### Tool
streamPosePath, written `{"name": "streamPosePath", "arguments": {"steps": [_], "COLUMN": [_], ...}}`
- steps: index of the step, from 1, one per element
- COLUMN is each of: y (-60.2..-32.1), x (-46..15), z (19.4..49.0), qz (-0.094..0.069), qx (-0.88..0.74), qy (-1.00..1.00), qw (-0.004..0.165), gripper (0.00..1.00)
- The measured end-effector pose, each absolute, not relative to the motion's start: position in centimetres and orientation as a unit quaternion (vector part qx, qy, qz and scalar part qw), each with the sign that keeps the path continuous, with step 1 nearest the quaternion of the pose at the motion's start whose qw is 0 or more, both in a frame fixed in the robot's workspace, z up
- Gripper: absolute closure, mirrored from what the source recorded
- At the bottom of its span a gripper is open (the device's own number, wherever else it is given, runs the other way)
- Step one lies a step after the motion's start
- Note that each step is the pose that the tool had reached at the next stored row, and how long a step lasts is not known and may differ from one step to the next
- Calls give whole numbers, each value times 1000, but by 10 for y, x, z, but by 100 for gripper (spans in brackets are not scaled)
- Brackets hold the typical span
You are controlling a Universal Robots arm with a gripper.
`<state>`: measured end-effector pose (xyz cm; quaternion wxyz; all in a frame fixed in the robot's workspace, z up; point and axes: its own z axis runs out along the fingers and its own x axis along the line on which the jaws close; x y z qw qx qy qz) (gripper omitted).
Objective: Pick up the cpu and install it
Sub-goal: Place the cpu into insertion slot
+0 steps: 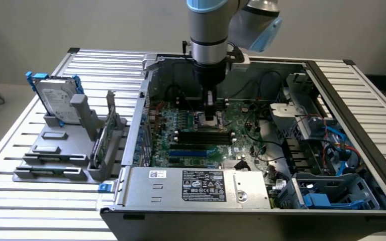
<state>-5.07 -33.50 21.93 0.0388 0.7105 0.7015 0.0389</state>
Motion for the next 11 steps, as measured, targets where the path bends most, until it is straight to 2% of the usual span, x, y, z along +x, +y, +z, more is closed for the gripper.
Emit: {"name": "streamPosePath", "arguments": {"steps": [1, 2, 4, 5, 8, 11], "y": [-335, -335, -335, -335, -335, -335], "x": [-52, -53, -55, -56, -60, -62], "z": [220, 221, 223, 224, 227, 231], "qz": [39, 39, 38, 38, 38, 38], "qx": [711, 711, 711, 711, 711, 711], "qy": [702, 702, 702, 702, 702, 701], "qw": [39, 38, 38, 38, 37, 36], "gripper": [58, 58, 70, 70, 88, 89]}}
